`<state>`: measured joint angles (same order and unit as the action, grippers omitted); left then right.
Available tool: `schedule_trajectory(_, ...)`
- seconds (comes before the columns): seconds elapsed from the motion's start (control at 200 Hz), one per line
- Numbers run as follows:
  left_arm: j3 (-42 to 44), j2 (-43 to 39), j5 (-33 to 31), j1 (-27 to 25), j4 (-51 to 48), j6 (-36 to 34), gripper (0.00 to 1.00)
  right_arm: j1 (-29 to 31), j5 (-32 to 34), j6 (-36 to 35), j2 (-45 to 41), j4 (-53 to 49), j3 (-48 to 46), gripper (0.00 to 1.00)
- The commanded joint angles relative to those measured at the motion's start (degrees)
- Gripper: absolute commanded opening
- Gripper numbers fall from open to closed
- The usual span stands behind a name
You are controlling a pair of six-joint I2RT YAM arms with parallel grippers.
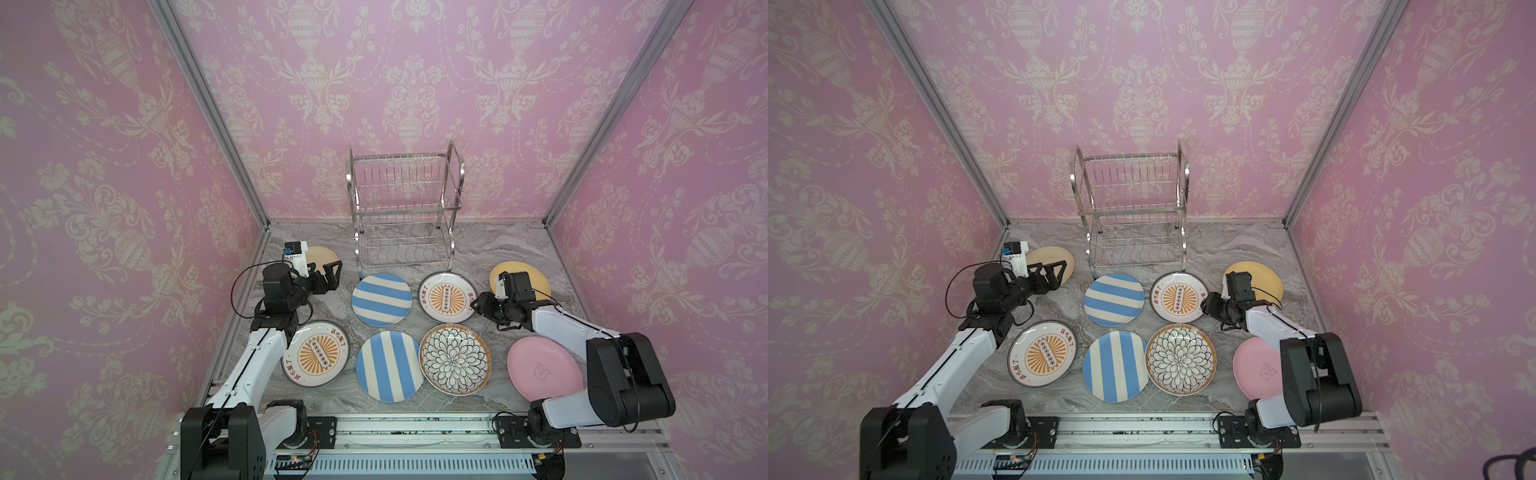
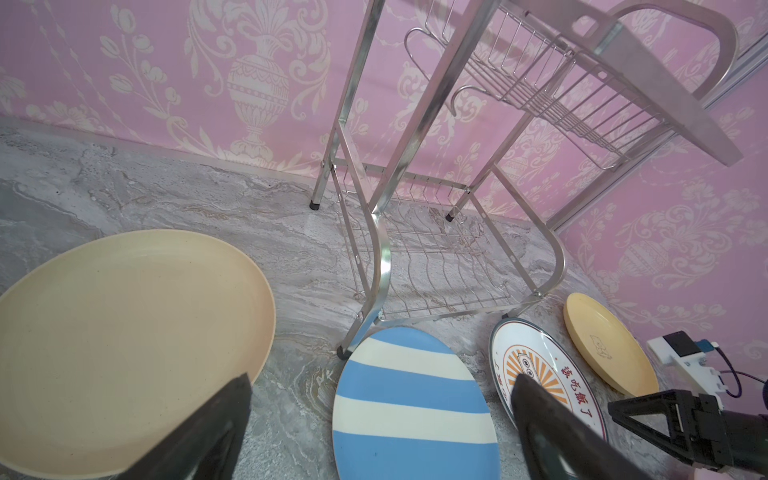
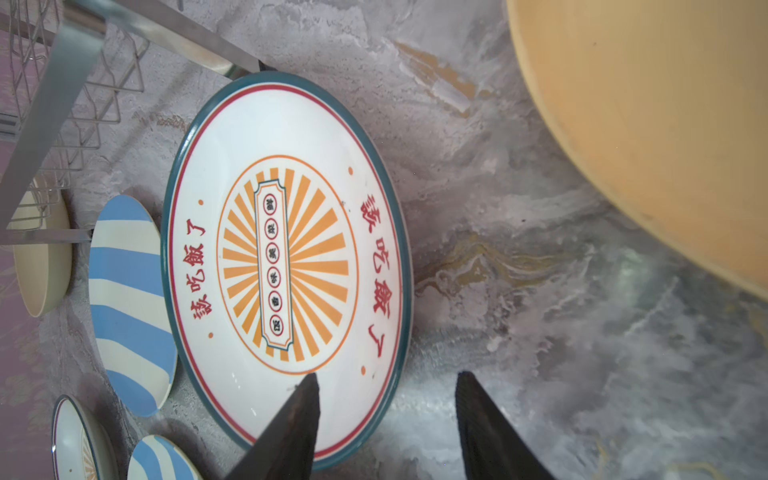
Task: Load the plates into the dish rack
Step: 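Lower the right gripper onto the sunburst plate rim and close it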
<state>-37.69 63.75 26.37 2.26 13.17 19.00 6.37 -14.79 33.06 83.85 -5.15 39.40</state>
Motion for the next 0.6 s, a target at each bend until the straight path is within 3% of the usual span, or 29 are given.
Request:
schedule_trajectory(0.0,-2.0,-0.2,2.1,-0.5,0.2,-0.6,0.99,-0.3,-0.9,0.9,1.8,4.8,-0.5,0.52)
schedule_trajectory(0.595,-3.1,0.5,2.7,-0.8,-0.3,-0.7,0.99,-0.7,-3.4,5.0,8.4,14.4,-3.8,0.40)
